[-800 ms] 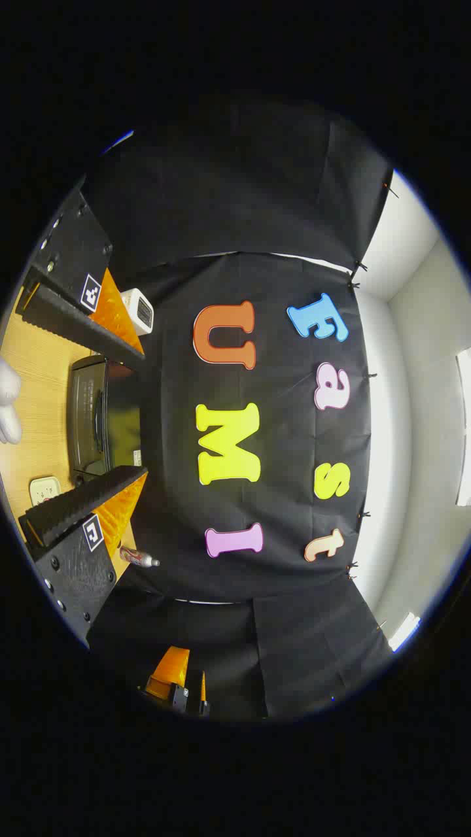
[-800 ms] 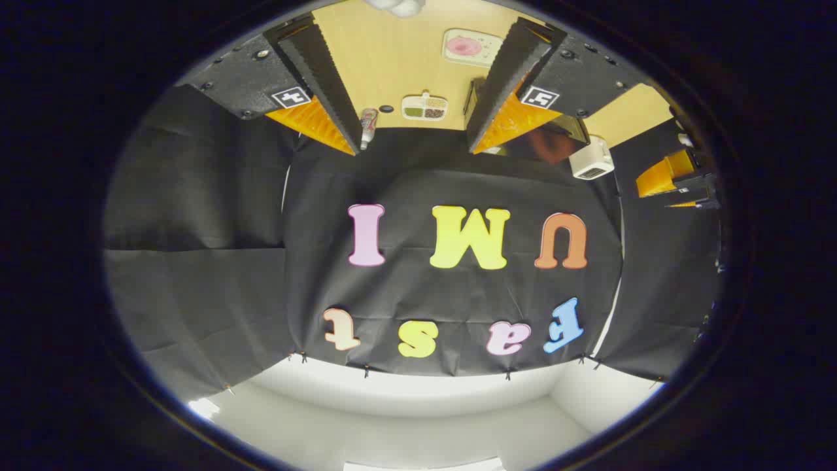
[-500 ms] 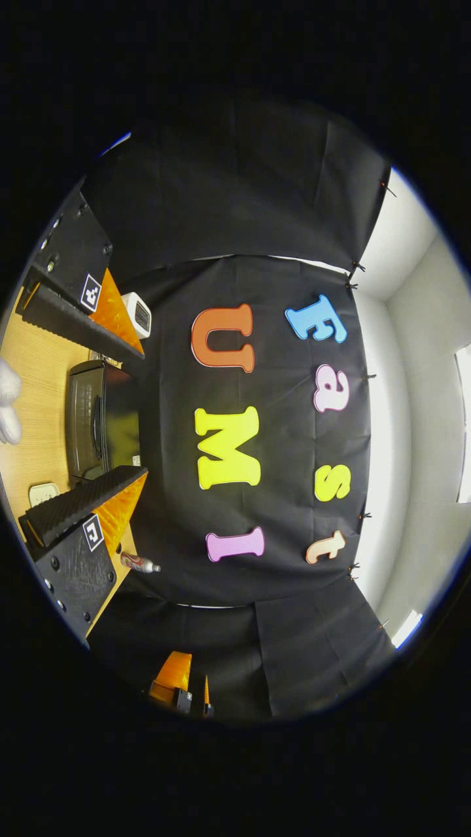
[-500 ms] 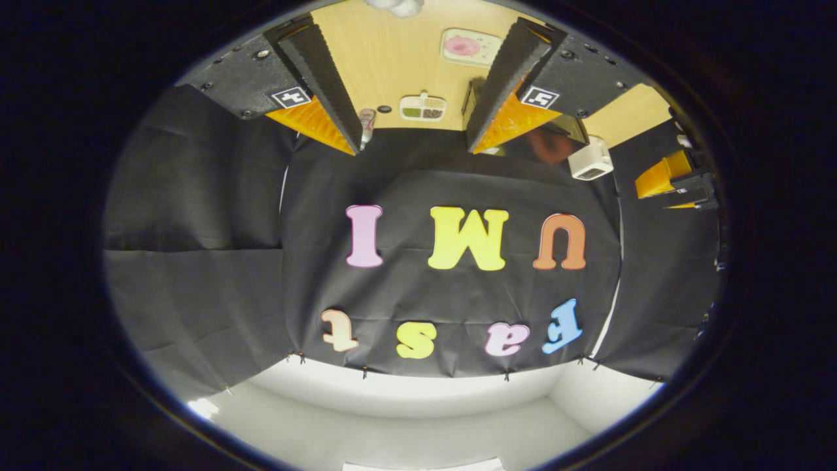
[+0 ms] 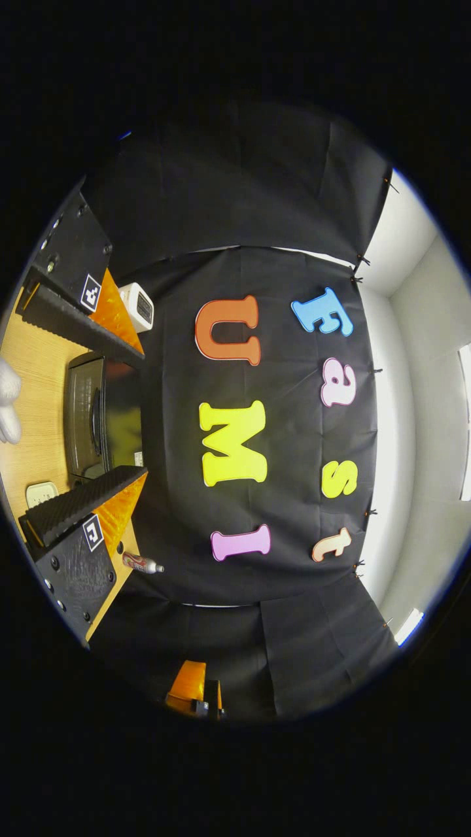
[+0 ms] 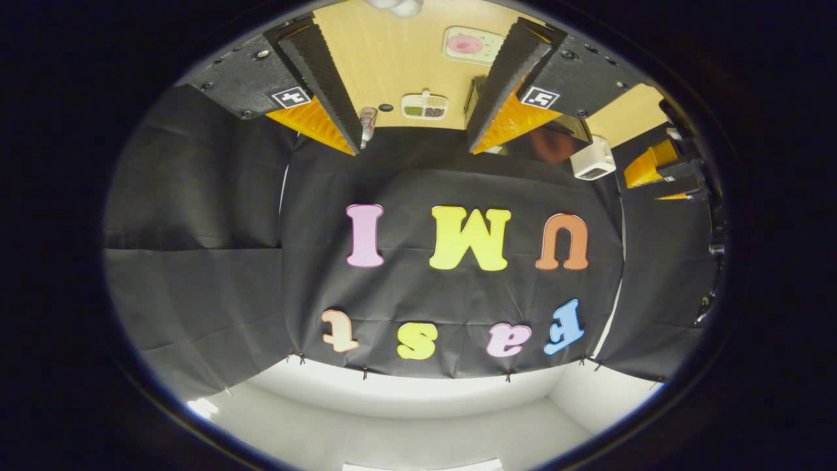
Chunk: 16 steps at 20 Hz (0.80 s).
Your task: Open the electric oven with the left hand, put the food in, and close the electric oven.
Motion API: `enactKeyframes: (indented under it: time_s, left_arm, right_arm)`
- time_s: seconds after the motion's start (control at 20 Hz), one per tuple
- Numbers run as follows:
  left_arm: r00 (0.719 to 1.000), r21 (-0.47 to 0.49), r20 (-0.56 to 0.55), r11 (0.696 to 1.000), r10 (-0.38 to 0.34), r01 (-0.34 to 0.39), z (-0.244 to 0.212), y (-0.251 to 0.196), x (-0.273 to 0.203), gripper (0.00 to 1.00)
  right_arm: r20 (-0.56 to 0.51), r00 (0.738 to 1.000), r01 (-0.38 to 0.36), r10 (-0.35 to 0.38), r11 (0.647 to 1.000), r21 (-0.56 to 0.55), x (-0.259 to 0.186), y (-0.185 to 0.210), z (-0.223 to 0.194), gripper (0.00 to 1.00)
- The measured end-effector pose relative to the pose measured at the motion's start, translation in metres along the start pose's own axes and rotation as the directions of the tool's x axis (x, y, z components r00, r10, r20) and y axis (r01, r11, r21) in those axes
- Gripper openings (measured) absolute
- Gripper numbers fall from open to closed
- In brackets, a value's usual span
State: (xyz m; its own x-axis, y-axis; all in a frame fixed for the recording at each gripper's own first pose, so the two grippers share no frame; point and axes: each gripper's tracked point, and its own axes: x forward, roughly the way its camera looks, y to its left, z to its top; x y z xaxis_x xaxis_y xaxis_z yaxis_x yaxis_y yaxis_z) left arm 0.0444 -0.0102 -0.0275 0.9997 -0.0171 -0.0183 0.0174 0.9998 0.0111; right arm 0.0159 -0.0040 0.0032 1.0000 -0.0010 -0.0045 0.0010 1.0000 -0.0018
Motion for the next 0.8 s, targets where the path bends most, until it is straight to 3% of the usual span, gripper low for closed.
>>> enactKeyframes:
  time_s: [0.3, 0.55, 0.8]
  left_arm:
    - [0.999, -0.020, -0.032, 0.999, -0.041, 0.040, -0.052, -0.014, 0.064, 0.96]
    - [0.993, -0.009, -0.106, 0.999, -0.043, 0.042, -0.100, -0.015, 0.125, 1.00]
    - [0.980, -0.018, -0.194, 0.999, -0.038, 0.035, -0.155, -0.013, 0.182, 0.96]
  right_arm:
    - [0.002, 1.000, 0.017, -0.017, 1.000, -0.010, 0.005, -0.012, 0.011, 0.99]
    - [0.000, 0.998, 0.056, -0.056, 0.997, -0.051, 0.002, -0.025, 0.020, 0.99]
    - [-0.028, 0.996, 0.083, -0.085, 0.995, -0.059, 0.005, -0.030, 0.014, 0.99]
